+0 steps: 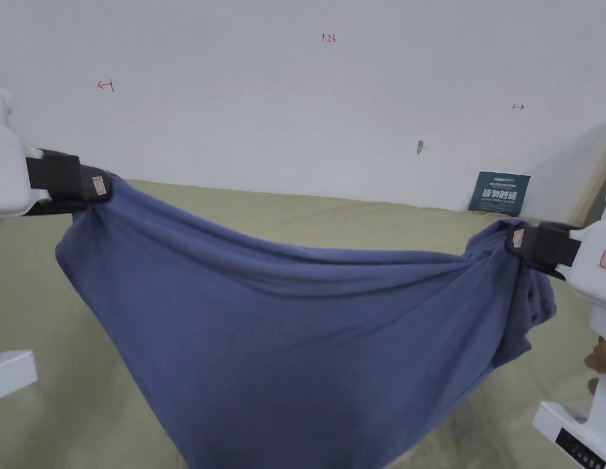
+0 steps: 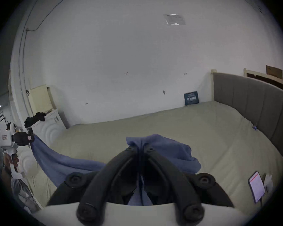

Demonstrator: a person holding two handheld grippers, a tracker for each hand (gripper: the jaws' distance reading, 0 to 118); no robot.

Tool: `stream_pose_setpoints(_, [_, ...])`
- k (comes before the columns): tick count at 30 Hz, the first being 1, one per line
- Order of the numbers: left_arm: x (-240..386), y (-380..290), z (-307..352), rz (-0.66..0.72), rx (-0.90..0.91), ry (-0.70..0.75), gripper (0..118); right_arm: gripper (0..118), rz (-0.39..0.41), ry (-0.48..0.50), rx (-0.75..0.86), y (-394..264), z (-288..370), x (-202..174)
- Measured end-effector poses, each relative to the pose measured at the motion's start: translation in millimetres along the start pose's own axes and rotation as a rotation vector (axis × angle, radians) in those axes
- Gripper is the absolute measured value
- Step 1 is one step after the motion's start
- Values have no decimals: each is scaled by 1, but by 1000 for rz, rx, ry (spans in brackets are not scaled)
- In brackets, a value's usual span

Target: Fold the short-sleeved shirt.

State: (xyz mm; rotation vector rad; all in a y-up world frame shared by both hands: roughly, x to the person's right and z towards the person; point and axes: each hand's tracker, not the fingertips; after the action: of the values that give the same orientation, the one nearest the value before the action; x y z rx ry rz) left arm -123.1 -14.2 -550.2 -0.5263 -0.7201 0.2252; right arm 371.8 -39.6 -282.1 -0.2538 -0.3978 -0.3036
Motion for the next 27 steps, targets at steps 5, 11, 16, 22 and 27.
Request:
stream_pose_setpoints(5, [-7,34,-4,0,42,-4,0,7,31,33,29,37,-29,-15])
stream_pose_setpoints(11, [-16,71,-18,-55,77,20,0,7,-7,67,64,67,-67,-20])
stream_pose_setpoints(16, [-23,99,-33,-68,98,22,0,7,0,67,82,83,-93,-28])
stream_pose_setpoints(22, [-29,102,-44,-70,117,33,0,7,19,81,98,84,-109,-36])
stream_pose_setpoints(27, [-40,68,-41,-38,93,10,0,7,-11,89,61,54,-106,-26])
